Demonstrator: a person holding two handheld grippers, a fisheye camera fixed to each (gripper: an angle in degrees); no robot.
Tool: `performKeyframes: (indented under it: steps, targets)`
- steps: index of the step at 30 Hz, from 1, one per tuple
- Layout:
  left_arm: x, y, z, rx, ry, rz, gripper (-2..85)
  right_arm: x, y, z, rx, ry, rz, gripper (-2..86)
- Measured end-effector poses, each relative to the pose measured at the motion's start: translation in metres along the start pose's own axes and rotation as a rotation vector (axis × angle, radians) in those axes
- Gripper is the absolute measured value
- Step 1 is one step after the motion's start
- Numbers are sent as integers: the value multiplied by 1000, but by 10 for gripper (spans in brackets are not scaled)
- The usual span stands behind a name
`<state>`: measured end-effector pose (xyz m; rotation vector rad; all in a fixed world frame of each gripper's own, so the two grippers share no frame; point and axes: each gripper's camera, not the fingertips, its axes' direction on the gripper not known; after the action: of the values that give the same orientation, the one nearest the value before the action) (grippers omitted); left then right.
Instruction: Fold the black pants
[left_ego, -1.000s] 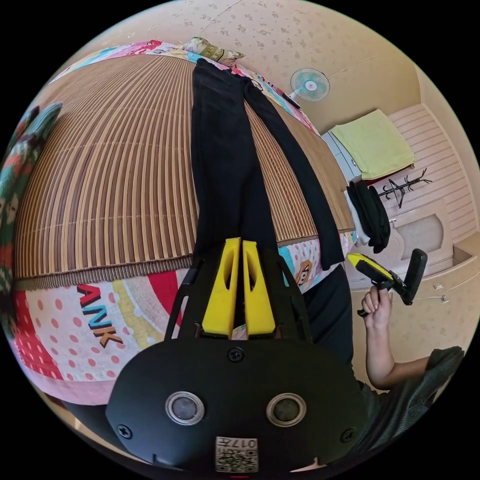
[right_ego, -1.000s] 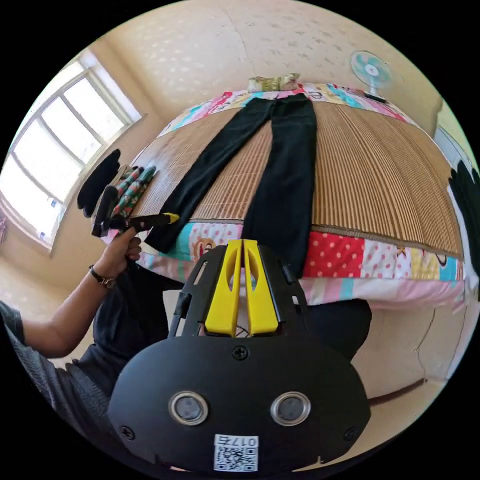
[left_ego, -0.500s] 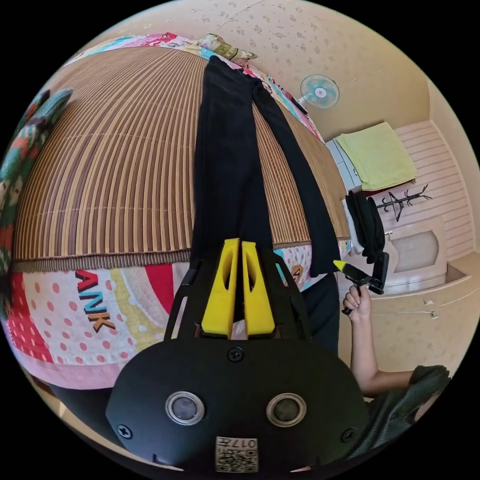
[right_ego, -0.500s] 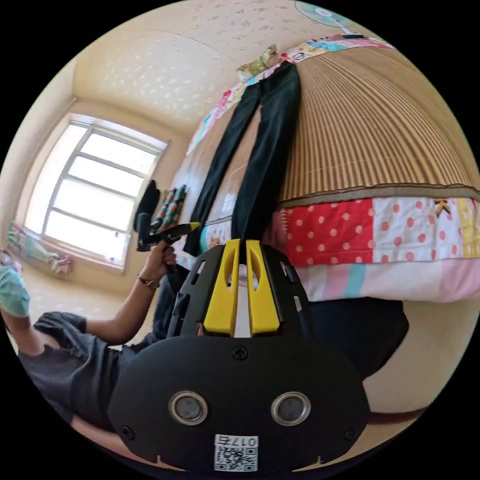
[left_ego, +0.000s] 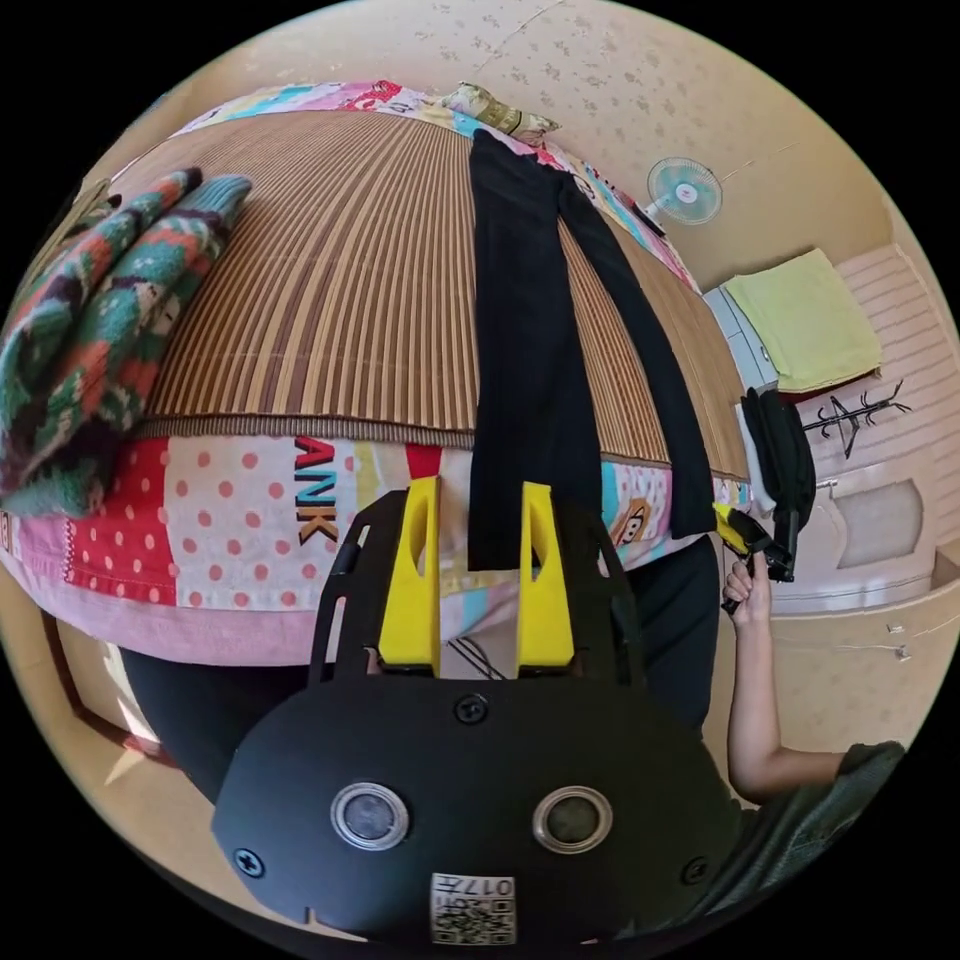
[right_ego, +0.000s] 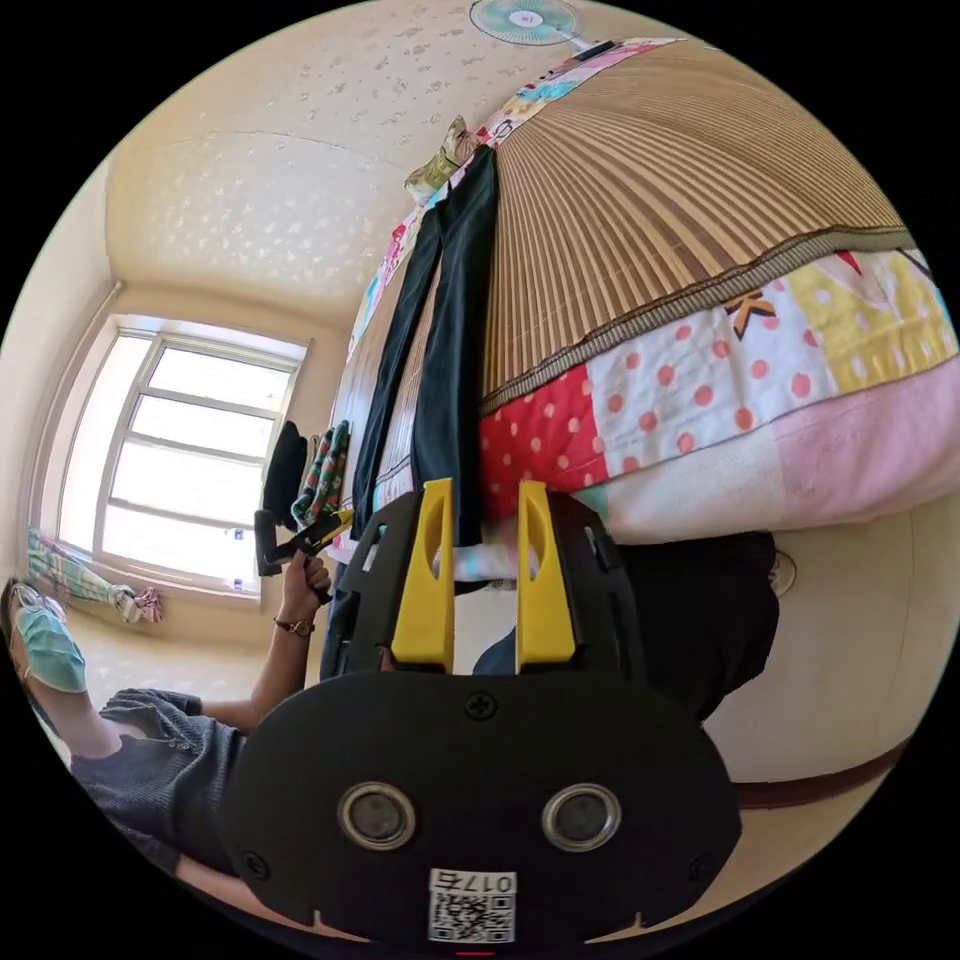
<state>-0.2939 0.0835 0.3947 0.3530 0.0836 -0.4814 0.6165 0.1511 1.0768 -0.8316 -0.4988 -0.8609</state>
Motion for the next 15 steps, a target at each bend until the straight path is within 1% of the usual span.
performKeyframes:
  steps: [1,3,4,7,9,11,12,13,14,15]
  targets:
    - [1,1,1,-3,-13,2,75,2,-2,8,-34,-7,-8,60]
    - [5,2,13,-62,22,54,17,5,0,11,-45,-39,-18,44]
    - [5,3,13,-68,34,62,13,7,4,8,-29,-69,-24,39]
    - [8,8,8,-121,151,157,1,9,14,-7,-12,-152,-77,30]
    - [10,19,13,-241,322,200,0,7,20,-16,-48,-192,-134,27]
    - [14,35,22,-333,385,221,3,4,31,-24,-128,-180,-199,26]
    - [18,48,26,-380,366,239,6,3,34,-26,-147,-154,-204,25]
    - [18,54,28,-396,341,244,11,5,40,-30,-176,-74,-192,25]
    - [17,65,28,-405,279,244,21,6,46,-34,-187,9,-165,25]
    - [13,74,23,-376,212,229,48,6,49,-37,-183,36,-156,25]
